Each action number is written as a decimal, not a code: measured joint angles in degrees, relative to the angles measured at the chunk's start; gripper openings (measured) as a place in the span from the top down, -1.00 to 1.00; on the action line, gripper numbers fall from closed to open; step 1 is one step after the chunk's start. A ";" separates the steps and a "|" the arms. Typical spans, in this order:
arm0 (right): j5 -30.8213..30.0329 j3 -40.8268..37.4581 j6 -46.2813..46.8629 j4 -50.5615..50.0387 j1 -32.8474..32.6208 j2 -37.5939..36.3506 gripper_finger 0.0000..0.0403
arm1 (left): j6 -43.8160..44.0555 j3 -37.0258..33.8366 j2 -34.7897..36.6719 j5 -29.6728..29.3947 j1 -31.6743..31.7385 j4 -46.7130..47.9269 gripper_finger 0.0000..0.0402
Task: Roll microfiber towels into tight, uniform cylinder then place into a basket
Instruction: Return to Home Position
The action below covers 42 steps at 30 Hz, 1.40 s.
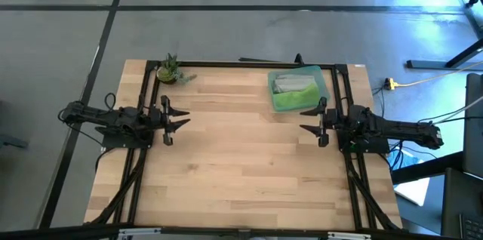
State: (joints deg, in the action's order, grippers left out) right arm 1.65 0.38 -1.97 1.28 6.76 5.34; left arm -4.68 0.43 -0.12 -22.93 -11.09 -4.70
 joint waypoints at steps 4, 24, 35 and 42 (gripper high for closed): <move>1.58 0.00 -0.09 0.15 -0.01 0.02 -0.15 | -2.76 0.00 -0.08 -0.44 0.00 0.97 0.45; 6.10 0.00 6.03 0.98 -0.37 0.07 -0.15 | 1.15 0.00 -0.39 -0.43 -0.02 0.97 0.45; 6.03 0.00 15.23 0.98 -0.37 0.07 -0.15 | 1.13 0.00 -0.39 -0.41 -0.02 0.97 0.45; 6.01 0.00 15.15 0.98 -0.37 0.04 -0.15 | 1.11 0.01 -0.39 -0.41 -0.02 0.97 0.45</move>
State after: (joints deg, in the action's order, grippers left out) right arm 7.66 0.38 13.18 2.26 6.39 5.39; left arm -3.57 0.44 -0.51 -23.33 -11.11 -3.73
